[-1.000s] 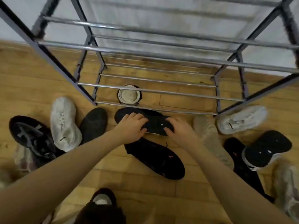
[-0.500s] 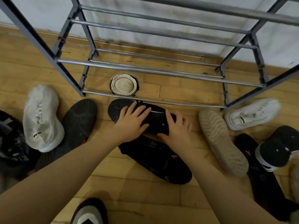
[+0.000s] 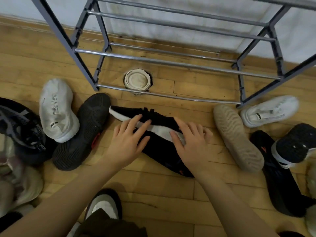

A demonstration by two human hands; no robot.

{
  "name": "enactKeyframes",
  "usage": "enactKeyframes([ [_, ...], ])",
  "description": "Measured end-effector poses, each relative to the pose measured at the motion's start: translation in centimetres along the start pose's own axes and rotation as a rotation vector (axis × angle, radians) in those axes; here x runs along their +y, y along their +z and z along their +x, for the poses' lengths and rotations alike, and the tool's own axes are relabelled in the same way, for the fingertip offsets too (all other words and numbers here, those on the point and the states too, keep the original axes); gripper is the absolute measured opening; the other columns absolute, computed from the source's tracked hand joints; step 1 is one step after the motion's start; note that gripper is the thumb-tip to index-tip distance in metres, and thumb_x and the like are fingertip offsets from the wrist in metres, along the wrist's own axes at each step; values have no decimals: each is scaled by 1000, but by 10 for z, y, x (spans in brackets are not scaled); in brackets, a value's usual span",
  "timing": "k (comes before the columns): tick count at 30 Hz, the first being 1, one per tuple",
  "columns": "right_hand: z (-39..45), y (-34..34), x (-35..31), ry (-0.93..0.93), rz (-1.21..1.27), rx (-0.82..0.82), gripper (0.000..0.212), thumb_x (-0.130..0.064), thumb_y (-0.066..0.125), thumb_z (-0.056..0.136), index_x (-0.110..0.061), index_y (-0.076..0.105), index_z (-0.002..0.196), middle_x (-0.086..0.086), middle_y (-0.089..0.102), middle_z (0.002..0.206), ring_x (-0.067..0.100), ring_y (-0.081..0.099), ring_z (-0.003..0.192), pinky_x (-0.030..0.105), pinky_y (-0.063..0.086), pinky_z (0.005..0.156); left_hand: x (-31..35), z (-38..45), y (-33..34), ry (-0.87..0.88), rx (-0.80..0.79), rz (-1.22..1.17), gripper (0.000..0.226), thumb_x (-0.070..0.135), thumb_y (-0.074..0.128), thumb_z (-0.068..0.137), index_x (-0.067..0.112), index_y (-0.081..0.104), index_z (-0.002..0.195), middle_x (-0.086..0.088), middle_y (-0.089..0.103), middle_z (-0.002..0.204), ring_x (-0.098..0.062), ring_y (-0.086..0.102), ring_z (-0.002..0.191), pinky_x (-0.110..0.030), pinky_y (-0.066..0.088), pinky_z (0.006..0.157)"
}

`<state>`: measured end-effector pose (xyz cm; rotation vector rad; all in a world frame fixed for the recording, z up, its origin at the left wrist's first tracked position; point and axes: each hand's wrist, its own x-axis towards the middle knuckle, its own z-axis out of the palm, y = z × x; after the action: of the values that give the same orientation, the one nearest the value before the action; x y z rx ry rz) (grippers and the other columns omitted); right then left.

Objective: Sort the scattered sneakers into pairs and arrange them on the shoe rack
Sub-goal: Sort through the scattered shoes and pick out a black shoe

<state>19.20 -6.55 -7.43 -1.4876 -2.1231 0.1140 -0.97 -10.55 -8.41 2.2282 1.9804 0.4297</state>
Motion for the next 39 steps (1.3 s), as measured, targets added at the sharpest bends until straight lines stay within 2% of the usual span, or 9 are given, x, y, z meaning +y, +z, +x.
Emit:
enactKeyframes([
  [4, 12, 10, -2, 248, 40, -383, 60, -62, 29, 92, -35, 24, 145, 11, 36, 141, 30, 33, 123, 44, 20, 103, -6, 0, 0, -143, 82, -12, 52, 49, 35, 92, 30, 35, 140, -9, 32, 137, -34, 35, 119, -50, 36, 91],
  [7, 2, 18, 0, 203, 10, -690, 61, -72, 3, 86, -50, -5, 143, 12, 22, 153, 33, 21, 138, 50, 10, 111, -9, 19, -3, -269, 15, 1, 56, 57, 32, 89, 34, 32, 141, -14, 30, 145, -40, 25, 132, -57, 24, 101],
  [13, 5, 17, 12, 137, -98, -776, 61, -77, 3, 80, -60, -10, 137, 13, 9, 157, 35, 10, 142, 51, 8, 112, -22, 5, 8, -452, -184, 153, 80, 80, 15, 76, 40, 21, 144, -14, 10, 156, -49, 3, 138, -65, 10, 105],
  [16, 16, 13, 22, 120, -52, -879, 73, -81, 17, 74, -59, -8, 139, 13, 12, 156, 34, 21, 139, 48, 17, 111, -25, -2, 5, -511, -219, 99, 90, 84, 13, 70, 36, 18, 146, -18, 6, 155, -51, 19, 132, -61, 23, 102],
  [24, -4, -5, 28, 209, 25, -527, 74, -79, 36, 75, -48, 27, 141, 8, 42, 136, 28, 39, 122, 45, 33, 101, -19, 24, -2, -207, -67, 80, 75, 67, 35, 81, 18, 42, 138, -23, 36, 141, -53, 45, 108, -58, 39, 88],
  [28, -13, -27, 46, 154, -7, -251, 61, -58, 42, 86, -27, 42, 139, 10, 56, 109, 28, 57, 92, 42, 48, 74, 12, 46, 4, -4, -112, 60, 69, 62, 34, 84, 19, 42, 137, -19, 37, 142, -48, 50, 100, -54, 42, 82],
  [32, -30, -34, 52, 155, -170, -410, 67, -65, 30, 86, -28, 37, 142, 8, 56, 119, 31, 55, 102, 46, 45, 82, 58, 73, 21, 108, -168, 6, 64, 54, 42, 87, 13, 42, 137, -19, 35, 143, -51, 43, 109, -58, 40, 87],
  [36, -43, -40, 82, 363, -178, -580, 81, -78, 14, 76, -40, 15, 147, 8, 24, 153, 33, 23, 137, 51, 21, 108, 68, 98, 36, 168, -189, -27, 66, 46, 50, 89, 12, 31, 143, -15, 14, 153, -52, 24, 125, -61, 30, 100],
  [39, -45, -38, 100, 363, -73, -648, 84, -82, 12, 73, -42, 11, 147, 8, 26, 151, 34, 32, 132, 48, 30, 103, 69, 116, 41, 290, -186, 42, 62, 46, 48, 89, 17, 35, 142, -13, 16, 154, -56, 25, 125, -65, 30, 97],
])
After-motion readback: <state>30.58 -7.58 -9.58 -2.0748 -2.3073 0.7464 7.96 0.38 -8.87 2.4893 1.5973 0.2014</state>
